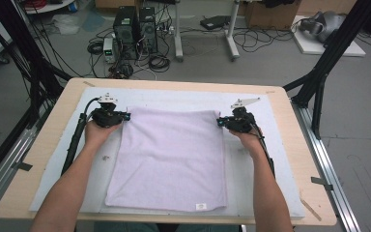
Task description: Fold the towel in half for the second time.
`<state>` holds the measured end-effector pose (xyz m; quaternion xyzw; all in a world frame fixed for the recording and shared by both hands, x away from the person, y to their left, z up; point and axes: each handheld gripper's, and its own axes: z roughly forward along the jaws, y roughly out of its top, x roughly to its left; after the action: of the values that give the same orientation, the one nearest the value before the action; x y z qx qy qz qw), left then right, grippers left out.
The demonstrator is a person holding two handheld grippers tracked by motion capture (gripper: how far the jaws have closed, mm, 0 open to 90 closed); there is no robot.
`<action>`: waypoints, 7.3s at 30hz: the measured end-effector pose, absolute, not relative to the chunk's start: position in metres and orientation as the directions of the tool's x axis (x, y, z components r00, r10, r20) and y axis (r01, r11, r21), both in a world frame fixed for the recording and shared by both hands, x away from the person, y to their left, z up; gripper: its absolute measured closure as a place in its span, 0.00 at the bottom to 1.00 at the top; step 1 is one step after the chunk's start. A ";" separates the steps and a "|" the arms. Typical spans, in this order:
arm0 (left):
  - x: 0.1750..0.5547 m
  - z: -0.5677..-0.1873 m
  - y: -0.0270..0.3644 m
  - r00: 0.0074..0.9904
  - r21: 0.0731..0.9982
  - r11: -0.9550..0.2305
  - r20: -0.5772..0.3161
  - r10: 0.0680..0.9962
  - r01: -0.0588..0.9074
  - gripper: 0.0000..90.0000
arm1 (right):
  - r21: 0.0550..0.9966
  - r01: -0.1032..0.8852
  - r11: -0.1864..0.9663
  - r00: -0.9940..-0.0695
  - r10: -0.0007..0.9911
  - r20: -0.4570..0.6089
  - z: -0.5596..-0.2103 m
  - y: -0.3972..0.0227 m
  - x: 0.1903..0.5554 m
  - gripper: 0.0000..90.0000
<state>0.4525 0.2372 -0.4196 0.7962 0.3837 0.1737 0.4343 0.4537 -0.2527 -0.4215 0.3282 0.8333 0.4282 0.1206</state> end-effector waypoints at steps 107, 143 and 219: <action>0.283 -0.398 0.262 0.843 0.852 -0.408 -0.069 0.534 0.328 0.51 | 0.844 0.306 0.441 -0.925 0.347 0.153 -0.392 -0.257 0.295 0.72; 0.274 -0.444 0.240 0.840 0.799 -0.490 -0.033 0.541 0.348 0.96 | 0.775 0.310 0.551 -0.914 0.398 0.082 -0.447 -0.230 0.279 0.89; 0.410 -0.409 0.228 0.672 0.811 -0.349 -0.074 0.737 0.470 0.59 | 0.763 0.470 0.444 -0.770 0.629 0.108 -0.400 -0.249 0.422 0.56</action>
<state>0.4097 0.2276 -0.4091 0.8065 0.3741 0.1543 0.4310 0.4217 -0.2487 -0.3996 0.3253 0.8444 0.4147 0.0959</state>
